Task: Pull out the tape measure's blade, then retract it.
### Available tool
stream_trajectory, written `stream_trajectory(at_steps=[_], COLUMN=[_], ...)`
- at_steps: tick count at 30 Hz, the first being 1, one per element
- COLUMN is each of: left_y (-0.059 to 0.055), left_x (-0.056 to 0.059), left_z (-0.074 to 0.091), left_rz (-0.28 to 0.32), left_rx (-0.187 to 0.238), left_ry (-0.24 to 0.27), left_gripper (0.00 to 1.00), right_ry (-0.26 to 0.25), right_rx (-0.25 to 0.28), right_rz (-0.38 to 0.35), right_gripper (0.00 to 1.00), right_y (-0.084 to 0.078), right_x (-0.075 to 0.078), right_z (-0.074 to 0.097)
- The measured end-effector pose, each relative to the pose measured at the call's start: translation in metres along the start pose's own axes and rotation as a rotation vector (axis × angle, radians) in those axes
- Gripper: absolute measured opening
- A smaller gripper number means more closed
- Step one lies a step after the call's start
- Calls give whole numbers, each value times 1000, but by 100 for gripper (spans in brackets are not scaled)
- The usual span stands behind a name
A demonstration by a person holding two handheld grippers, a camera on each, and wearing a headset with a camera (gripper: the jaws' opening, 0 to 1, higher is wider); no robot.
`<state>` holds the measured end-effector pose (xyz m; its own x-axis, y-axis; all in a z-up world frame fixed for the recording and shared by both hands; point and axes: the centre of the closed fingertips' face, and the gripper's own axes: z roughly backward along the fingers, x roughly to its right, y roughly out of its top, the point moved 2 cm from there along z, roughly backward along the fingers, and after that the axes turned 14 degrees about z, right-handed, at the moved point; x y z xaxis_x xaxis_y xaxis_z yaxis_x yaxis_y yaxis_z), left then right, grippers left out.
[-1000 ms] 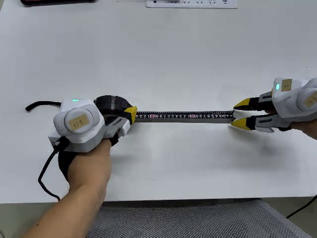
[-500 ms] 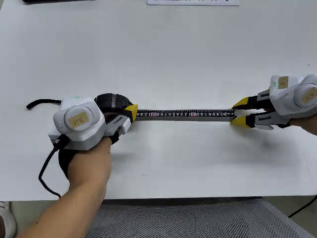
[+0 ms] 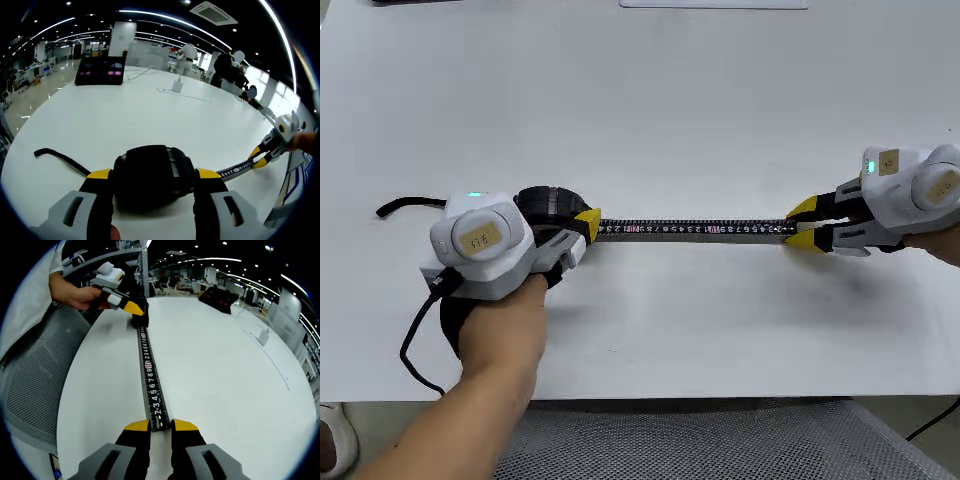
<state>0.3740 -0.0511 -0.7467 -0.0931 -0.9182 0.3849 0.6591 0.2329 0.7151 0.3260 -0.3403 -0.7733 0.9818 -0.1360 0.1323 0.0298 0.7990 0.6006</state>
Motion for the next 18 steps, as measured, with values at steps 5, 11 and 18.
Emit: stream_trajectory(at_steps=[5, 11, 18], left_y=[0, 0, 0], left_x=[0, 0, 0], left_z=[0, 1, 0], left_rz=[2, 4, -9], left_rx=[4, 3, -17], left_ry=[3, 6, 13], left_gripper=[61, 61, 60], right_ry=[-6, -10, -10], right_rx=[3, 2, 4], right_rz=[-17, -17, -24], right_gripper=[11, 11, 11], right_y=[0, 1, 1], right_x=[0, 0, 1], right_z=[1, 1, 1])
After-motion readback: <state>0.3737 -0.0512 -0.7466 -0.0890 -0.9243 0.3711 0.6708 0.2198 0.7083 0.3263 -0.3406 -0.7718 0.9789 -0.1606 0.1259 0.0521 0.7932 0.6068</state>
